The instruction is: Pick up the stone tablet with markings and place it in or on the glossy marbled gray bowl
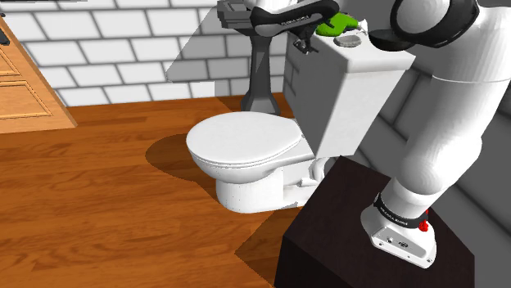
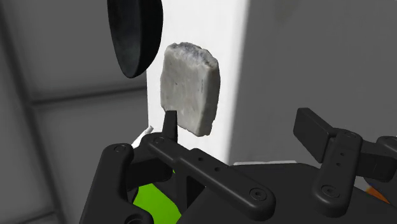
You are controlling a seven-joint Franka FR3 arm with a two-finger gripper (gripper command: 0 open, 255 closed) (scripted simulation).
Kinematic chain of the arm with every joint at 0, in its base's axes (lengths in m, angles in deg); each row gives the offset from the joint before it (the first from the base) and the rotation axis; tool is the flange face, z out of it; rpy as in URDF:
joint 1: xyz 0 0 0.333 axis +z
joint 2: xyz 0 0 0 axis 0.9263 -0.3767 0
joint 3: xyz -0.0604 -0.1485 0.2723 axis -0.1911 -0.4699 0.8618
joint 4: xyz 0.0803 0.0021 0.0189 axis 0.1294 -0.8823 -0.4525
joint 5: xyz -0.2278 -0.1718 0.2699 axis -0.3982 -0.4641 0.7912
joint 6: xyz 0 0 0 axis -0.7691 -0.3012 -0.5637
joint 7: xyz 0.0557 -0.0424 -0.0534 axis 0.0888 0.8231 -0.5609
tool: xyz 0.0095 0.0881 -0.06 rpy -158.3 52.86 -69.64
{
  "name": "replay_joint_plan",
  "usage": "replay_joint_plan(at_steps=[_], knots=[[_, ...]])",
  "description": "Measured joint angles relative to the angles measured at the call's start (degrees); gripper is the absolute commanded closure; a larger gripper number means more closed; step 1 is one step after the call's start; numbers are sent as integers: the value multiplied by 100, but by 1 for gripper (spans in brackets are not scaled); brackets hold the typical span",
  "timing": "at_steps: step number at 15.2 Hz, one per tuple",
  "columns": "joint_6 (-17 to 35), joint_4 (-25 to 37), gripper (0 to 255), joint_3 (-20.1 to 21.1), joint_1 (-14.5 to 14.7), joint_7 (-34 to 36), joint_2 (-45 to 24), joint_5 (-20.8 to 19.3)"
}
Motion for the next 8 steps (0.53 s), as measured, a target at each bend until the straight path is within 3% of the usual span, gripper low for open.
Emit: replay_joint_plan(at_steps=[2,8], knots=[[-28,28,0,-77,-45,7,-67,-174],[327,-497,0,-187,-247,88,186,-192]])
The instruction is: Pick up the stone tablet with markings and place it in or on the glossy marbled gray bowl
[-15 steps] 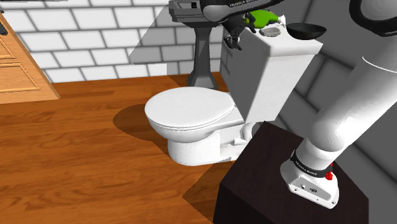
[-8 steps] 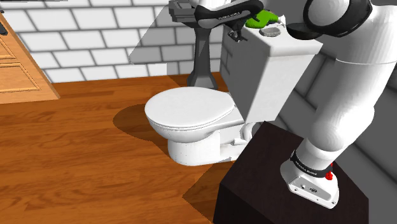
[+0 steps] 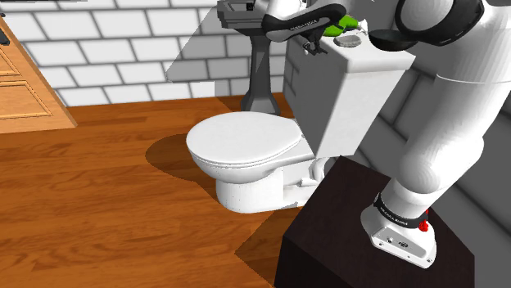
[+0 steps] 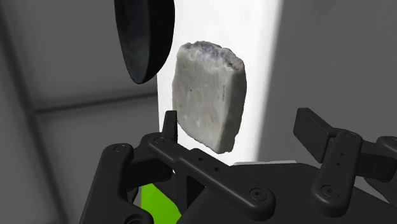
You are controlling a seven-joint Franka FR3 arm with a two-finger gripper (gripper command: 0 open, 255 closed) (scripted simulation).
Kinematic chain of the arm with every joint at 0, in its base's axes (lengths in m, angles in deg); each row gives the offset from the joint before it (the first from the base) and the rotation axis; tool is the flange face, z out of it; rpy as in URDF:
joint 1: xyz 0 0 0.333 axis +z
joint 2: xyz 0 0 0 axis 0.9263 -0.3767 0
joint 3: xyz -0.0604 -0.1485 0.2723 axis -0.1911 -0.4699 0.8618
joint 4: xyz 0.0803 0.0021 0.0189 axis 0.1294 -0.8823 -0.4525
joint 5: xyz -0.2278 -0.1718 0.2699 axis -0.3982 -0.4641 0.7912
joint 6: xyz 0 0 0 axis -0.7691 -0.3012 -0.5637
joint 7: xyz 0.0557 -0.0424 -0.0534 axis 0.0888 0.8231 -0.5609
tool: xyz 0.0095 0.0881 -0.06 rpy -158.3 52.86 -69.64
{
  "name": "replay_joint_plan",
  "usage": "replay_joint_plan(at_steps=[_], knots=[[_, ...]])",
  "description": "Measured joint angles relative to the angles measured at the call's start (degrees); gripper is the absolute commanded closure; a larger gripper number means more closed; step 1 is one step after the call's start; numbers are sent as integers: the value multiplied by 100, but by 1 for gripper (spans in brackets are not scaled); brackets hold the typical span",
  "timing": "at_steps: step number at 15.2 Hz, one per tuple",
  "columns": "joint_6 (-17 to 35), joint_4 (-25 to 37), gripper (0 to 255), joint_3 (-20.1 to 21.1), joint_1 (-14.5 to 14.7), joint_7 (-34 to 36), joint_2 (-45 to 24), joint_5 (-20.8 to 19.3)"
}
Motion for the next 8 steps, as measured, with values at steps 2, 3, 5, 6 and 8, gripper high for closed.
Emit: replay_joint_plan(at_steps=[2,3,5,6,8], knots=[[39,-52,0,-12,-21,2,29,0],[48,-65,0,-13,-25,4,35,1],[53,-71,0,-15,-28,3,39,0],[54,-72,0,-15,-28,3,40,0],[54,-72,255,-15,-28,3,40,0]])
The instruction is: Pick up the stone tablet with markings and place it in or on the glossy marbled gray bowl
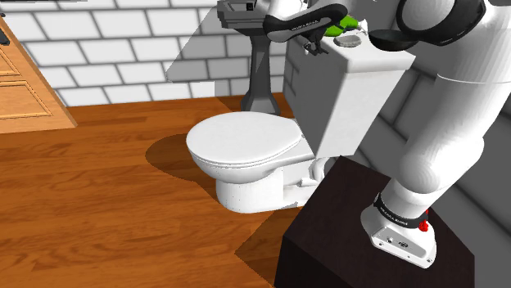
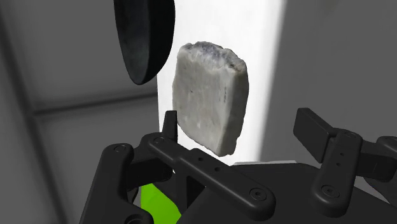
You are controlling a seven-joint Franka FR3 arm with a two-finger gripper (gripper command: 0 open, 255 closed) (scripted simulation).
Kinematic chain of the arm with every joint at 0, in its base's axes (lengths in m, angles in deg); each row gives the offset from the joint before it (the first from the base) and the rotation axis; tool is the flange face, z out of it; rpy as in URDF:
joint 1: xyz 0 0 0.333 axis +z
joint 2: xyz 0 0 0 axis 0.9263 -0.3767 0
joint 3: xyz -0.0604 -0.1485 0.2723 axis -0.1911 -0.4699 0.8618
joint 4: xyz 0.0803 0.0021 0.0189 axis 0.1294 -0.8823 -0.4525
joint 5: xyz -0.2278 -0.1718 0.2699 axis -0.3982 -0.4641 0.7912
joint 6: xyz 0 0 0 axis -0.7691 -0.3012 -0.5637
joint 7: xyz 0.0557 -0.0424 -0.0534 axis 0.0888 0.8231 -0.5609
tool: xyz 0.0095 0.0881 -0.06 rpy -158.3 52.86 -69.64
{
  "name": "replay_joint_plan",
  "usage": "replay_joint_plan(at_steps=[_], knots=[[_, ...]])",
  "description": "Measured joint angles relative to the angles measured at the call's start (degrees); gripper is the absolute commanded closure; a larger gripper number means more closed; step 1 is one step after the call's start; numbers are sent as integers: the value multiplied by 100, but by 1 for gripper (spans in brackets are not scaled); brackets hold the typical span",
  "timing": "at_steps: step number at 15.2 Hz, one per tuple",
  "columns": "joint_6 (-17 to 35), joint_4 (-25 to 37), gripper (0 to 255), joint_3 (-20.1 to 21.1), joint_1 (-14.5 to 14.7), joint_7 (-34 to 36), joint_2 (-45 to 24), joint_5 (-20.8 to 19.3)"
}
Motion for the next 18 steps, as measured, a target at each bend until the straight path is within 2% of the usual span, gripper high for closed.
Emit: replay_joint_plan(at_steps=[11,18], knots=[[-16,25,255,0,2,-24,1,-8],[-286,450,255,3,47,-392,9,-150]])
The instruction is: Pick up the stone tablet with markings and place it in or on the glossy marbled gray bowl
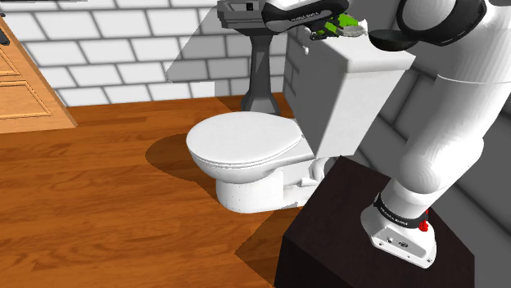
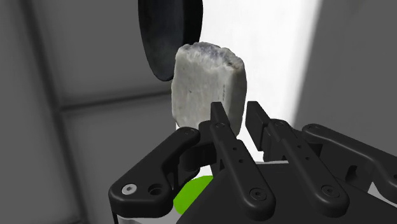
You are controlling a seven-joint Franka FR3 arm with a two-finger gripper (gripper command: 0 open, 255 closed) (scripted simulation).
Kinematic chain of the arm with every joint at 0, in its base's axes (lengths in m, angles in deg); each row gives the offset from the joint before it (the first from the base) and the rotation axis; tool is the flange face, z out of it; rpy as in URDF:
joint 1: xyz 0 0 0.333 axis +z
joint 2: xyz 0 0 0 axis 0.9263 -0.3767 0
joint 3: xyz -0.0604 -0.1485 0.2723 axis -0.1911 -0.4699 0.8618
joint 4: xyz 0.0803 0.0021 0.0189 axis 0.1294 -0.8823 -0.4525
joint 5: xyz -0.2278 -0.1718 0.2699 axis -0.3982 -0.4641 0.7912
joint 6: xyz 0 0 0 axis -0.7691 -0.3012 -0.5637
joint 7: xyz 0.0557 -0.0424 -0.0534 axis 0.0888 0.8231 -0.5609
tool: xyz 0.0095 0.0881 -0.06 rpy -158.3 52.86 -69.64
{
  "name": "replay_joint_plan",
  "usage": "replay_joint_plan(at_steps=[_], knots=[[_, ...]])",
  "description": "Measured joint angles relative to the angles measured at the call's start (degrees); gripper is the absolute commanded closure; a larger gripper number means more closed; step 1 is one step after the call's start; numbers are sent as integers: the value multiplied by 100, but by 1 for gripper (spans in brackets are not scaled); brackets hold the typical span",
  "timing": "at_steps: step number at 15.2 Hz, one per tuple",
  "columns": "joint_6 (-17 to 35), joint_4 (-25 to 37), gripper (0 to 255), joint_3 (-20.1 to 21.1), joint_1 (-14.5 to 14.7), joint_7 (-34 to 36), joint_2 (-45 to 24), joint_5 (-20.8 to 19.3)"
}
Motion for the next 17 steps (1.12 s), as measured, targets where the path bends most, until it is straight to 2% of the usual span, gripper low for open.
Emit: replay_joint_plan(at_steps=[14,17], knots=[[-584,1165,255,-10,127,-914,-178,-456],[-610,1177,255,-21,114,-1025,-96,-499]])
